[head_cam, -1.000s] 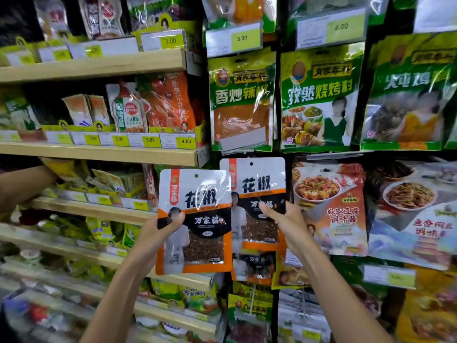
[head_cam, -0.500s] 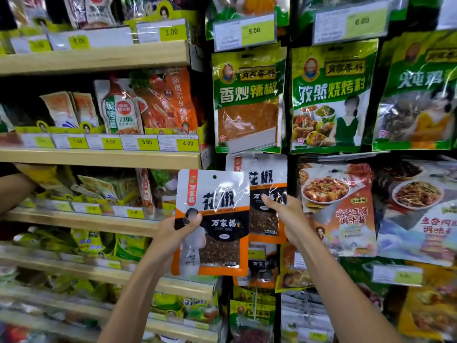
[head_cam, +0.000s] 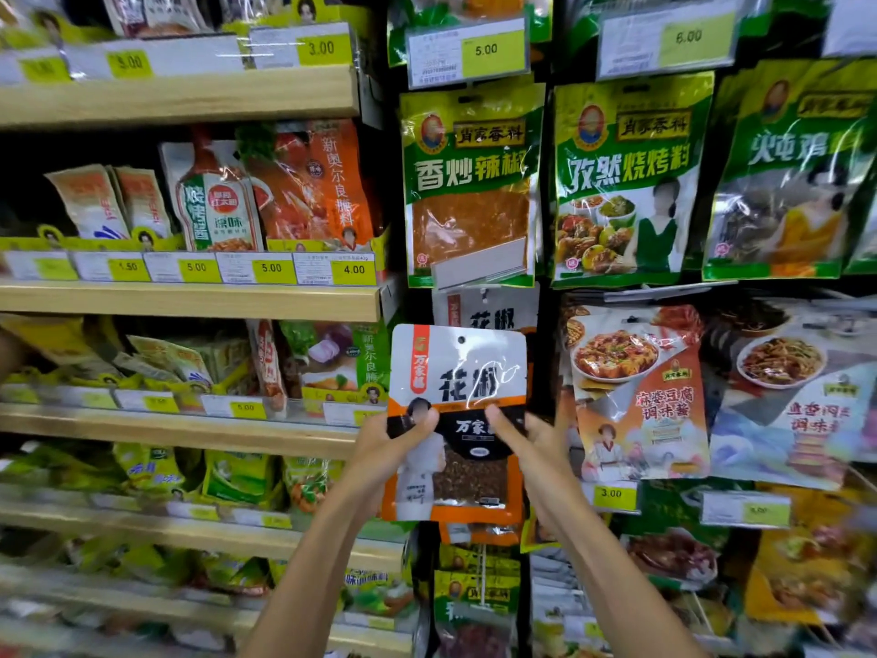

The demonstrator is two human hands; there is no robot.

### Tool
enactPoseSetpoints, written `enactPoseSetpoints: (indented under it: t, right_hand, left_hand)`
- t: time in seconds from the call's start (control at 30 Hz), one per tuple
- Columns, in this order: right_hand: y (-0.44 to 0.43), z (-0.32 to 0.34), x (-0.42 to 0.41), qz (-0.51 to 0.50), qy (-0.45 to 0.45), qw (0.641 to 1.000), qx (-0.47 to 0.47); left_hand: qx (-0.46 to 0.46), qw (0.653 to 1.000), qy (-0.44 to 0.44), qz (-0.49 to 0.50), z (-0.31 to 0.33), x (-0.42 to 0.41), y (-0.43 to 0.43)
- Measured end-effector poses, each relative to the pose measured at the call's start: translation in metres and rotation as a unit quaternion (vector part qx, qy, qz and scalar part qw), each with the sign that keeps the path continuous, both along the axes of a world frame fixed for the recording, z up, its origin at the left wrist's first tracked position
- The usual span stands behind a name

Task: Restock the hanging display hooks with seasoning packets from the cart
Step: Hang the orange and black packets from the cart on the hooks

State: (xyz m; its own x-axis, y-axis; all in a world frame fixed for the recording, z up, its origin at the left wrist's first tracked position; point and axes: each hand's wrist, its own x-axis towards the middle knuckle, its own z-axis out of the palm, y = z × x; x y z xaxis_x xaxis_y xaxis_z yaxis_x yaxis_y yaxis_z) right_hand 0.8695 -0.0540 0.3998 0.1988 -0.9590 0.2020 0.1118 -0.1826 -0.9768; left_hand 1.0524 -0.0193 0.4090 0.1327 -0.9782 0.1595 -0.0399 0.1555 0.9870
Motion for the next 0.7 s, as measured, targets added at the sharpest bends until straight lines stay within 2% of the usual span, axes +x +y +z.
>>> enactPoseSetpoints:
  t: [0.1, 0.13, 0.2, 0.23, 0.27, 0.33, 0.37, 0.43, 0.53, 0.7]
  right_hand:
    - [-0.002, 0.007, 0.001, -0.01, -0.016, 1.0, 0.007]
    - [-0.003, 0.009, 0.0, -0.015, -0.013, 1.0, 0.004]
    - [-0.007, 0.014, -0.003, -0.03, -0.009, 0.999, -0.005]
    - [-0.009, 0.016, -0.005, -0.039, -0.008, 0.999, -0.01]
    - [-0.012, 0.019, -0.006, -0.046, -0.006, 0.999, -0.016]
    - [-0.017, 0.023, -0.008, -0.054, -0.002, 0.998, -0.022]
    - [-0.02, 0.026, -0.009, -0.059, 0.001, 0.998, -0.024]
    - [-0.024, 0.03, -0.007, -0.064, 0.003, 0.998, -0.026]
    - [-0.03, 0.033, -0.004, -0.06, -0.004, 0.998, -0.015]
    - [-0.037, 0.038, -0.002, -0.069, -0.004, 0.998, -0.008]
  left_hand:
    - [-0.009, 1.0, -0.012, -0.003, 0.008, -0.012, 0.0]
    - [-0.021, 0.999, -0.039, 0.019, 0.011, -0.012, 0.001]
    - [-0.072, 0.983, -0.114, 0.125, 0.022, -0.007, 0.002]
    - [-0.113, 0.961, -0.156, 0.197, 0.03, -0.002, 0.002]
    - [-0.166, 0.924, -0.21, 0.273, 0.039, 0.004, 0.003]
    - [-0.28, 0.809, -0.345, 0.386, 0.056, 0.019, -0.003]
    - [-0.318, 0.751, -0.404, 0.415, 0.062, 0.026, -0.01]
    - [-0.349, 0.677, -0.485, 0.43, 0.075, 0.039, -0.026]
    - [-0.354, 0.629, -0.544, 0.429, 0.08, 0.052, -0.047]
    - [-0.389, 0.607, -0.563, 0.404, 0.074, 0.067, -0.064]
